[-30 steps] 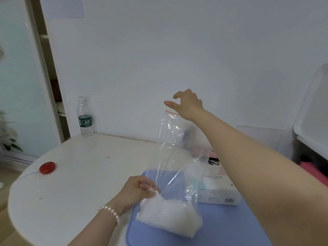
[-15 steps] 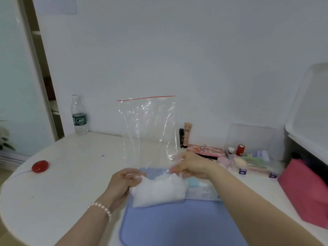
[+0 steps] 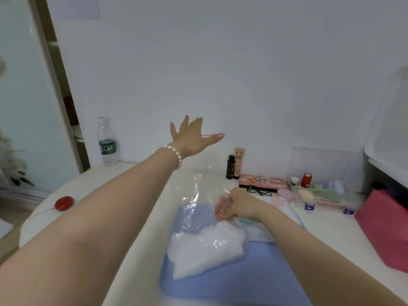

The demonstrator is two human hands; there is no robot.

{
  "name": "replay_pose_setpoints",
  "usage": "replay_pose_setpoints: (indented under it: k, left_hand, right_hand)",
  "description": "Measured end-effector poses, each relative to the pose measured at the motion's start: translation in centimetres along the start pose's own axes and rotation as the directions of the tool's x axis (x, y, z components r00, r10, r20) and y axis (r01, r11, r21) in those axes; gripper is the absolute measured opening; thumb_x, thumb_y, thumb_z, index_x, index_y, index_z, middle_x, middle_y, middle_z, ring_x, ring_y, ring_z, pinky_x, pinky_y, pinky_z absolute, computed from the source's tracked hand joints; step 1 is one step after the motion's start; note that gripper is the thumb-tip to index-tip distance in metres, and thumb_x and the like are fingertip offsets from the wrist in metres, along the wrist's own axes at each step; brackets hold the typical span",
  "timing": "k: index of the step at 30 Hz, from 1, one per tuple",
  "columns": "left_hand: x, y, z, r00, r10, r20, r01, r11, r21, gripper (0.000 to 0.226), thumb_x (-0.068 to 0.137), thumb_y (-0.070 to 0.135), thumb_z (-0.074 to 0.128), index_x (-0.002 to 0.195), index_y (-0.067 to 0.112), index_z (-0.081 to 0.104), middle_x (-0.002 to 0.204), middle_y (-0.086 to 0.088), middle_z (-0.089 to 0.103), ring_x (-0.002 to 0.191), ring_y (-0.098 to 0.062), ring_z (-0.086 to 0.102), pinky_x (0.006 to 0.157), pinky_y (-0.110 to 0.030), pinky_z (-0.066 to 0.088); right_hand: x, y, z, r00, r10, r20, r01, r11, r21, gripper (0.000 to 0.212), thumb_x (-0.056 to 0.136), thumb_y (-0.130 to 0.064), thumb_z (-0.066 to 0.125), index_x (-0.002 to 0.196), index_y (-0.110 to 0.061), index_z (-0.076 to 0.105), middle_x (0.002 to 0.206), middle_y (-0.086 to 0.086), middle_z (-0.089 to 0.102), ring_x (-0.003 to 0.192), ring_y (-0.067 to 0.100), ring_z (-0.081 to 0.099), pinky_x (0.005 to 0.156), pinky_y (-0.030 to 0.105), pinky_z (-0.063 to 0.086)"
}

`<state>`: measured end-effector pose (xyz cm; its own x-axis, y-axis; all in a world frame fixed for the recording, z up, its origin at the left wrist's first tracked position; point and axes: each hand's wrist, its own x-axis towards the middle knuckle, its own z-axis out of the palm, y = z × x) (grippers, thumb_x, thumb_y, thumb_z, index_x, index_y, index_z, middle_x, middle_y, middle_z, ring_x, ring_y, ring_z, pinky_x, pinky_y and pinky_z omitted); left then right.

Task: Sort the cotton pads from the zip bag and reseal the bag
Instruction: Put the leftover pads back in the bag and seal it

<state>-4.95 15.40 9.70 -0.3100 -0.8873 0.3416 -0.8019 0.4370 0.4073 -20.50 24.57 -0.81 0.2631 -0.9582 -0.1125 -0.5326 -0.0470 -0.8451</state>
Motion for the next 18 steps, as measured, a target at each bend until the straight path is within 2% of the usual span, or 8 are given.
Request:
replay_pose_setpoints:
  k: [1,3,5,7,9,12,15,18]
  left_hand:
    - [0.4,0.3,0.4,0.999,-0.005,0.054,0.004,1.0,0.03,0.099,0.078,0.079,0.036,0.15,0.015,0.014,0.157,0.004,0.02,0.146,-0.017,-0.005,0.112,-0.052,-0.016]
    - [1.2,0.6,1.4,0.986,-0.05,0.16,0.047,0.999,0.027,0.098,0.078,0.081,0.032,0.146,0.011,0.024,0.145,0.0,0.042,0.145,-0.02,0.015,0.111,-0.054,-0.015]
    - [1.8,0.2,2.1,0.971,-0.112,0.213,0.116,0.993,-0.007,0.075,0.083,0.073,0.036,0.118,0.009,0.051,0.107,0.001,0.058,0.127,-0.024,0.044,0.113,-0.054,-0.004]
    - [2.6,-0.5,2.6,0.972,-0.124,0.198,0.147,0.984,-0.105,0.045,0.09,0.056,0.046,0.091,0.012,0.055,0.091,0.0,0.055,0.101,-0.025,0.055,0.11,-0.046,0.021]
    - [3.3,-1.2,2.9,0.977,-0.097,0.192,0.146,0.954,-0.263,0.031,0.093,0.037,0.052,0.087,0.009,0.062,0.093,-0.009,0.06,0.082,-0.022,0.055,0.087,-0.03,0.041]
    - [4.0,-2.0,2.2,0.991,-0.066,0.119,0.1,0.945,-0.313,0.03,0.096,0.025,0.052,0.073,0.009,0.065,0.089,-0.011,0.063,0.065,-0.014,0.051,0.059,-0.02,0.038]
    - [4.4,-2.3,1.4,0.998,-0.05,0.031,0.056,0.965,-0.255,0.031,0.095,0.025,0.053,0.079,0.004,0.067,0.078,-0.008,0.06,0.062,-0.013,0.049,0.054,-0.018,0.036]
    - [4.0,-2.1,2.2,1.0,-0.019,-0.023,0.015,0.984,-0.18,0.031,0.095,0.027,0.052,0.081,0.004,0.067,0.07,-0.002,0.055,0.057,-0.013,0.045,0.052,-0.022,0.036]
  right_hand:
    - [-0.2,-0.1,0.1,1.0,-0.003,0.022,0.003,1.0,-0.006,0.019,0.071,0.004,0.073,0.069,-0.015,0.069,0.051,-0.008,0.063,0.049,0.009,0.051,0.053,0.018,0.04]
    - [-0.6,-0.1,0.1,0.999,-0.002,0.052,0.002,1.0,-0.003,0.018,0.071,0.004,0.073,0.07,-0.014,0.07,0.054,-0.007,0.065,0.051,0.008,0.053,0.057,0.019,0.042]
    - [-0.9,0.1,0.3,0.998,-0.009,0.057,0.008,1.0,0.03,0.018,0.071,0.004,0.073,0.072,-0.014,0.071,0.059,-0.002,0.067,0.058,0.015,0.054,0.059,0.023,0.042]
    - [-1.0,0.9,0.5,1.0,-0.007,-0.002,0.008,0.996,0.093,0.016,0.071,0.0,0.075,0.073,-0.016,0.071,0.064,0.004,0.069,0.065,0.022,0.056,0.059,0.026,0.042]
    - [-1.1,1.7,0.8,0.995,0.013,-0.101,0.007,0.981,0.193,0.01,0.074,-0.007,0.076,0.074,-0.016,0.071,0.062,0.004,0.067,0.062,0.022,0.056,0.06,0.028,0.041]
    - [-1.2,3.0,1.7,0.975,0.059,-0.213,0.008,0.954,0.301,0.012,0.079,-0.015,0.073,0.068,-0.011,0.068,0.061,0.008,0.067,0.057,0.019,0.055,0.061,0.028,0.042]
    - [-1.6,3.3,2.7,0.948,0.079,-0.309,0.003,0.966,0.257,0.018,0.083,-0.013,0.069,0.068,-0.007,0.062,0.058,0.006,0.063,0.043,0.007,0.05,0.049,0.017,0.04]
    - [-2.1,3.1,2.9,0.956,0.089,-0.28,-0.033,0.98,0.196,0.026,0.084,-0.012,0.068,0.062,-0.009,0.054,0.047,0.001,0.054,0.037,0.007,0.044,0.041,0.014,0.035]
